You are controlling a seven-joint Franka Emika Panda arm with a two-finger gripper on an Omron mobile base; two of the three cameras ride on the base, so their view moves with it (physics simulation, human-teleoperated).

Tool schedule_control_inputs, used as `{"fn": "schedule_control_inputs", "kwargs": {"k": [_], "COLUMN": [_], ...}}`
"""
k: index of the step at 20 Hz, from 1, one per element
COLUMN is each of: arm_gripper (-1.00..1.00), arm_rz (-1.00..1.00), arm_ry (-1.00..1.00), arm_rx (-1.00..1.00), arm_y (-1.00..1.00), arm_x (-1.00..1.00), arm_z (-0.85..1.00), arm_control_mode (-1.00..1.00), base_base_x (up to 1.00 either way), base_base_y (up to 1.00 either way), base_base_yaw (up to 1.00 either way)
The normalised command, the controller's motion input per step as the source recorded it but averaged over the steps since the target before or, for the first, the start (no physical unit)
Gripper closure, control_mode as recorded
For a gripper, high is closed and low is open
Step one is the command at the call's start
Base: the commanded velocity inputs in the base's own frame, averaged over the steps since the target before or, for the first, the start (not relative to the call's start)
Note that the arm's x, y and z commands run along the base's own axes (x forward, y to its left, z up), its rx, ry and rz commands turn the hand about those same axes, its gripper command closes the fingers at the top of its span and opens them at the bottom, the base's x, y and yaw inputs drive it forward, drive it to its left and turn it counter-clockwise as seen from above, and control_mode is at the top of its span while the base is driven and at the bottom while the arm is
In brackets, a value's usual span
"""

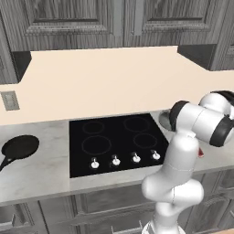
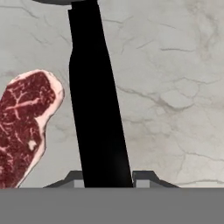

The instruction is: Place both pans onto different burners. Then place the squash and the steak on different pans.

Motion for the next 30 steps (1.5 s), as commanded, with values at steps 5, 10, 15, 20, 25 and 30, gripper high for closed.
{"fn": "schedule_control_inputs", "kwargs": {"k": [5, 10, 15, 20, 25, 30], "arm_gripper": [1.0, 1.0, 1.0, 1.0, 1.0, 1.0], "arm_rz": [0.22, 0.26, 0.17, 0.14, 0.15, 0.15], "arm_ry": [0.15, 0.13, 0.03, 0.0, 0.0, 0.0], "arm_rx": [0.0, 0.0, 0.0, 0.0, 0.0, 0.01], "arm_y": [0.36, 0.36, 0.32, 0.39, 0.41, 0.21], "arm_x": [0.1, 0.3, 0.45, 0.29, 0.01, 0.0], "arm_z": [0.18, 0.0, 0.0, -0.02, -0.18, -0.25], "arm_control_mode": [-1.0, -1.0, -1.0, -1.0, -1.0, -1.0], "base_base_x": [0.0, 0.0, 0.0, 0.0, 0.0, 0.0], "base_base_y": [0.0, 0.0, 0.0, 0.0, 0.0, 0.0], "base_base_yaw": [0.0, 0.0, 0.0, 0.0, 0.0, 0.0]}}
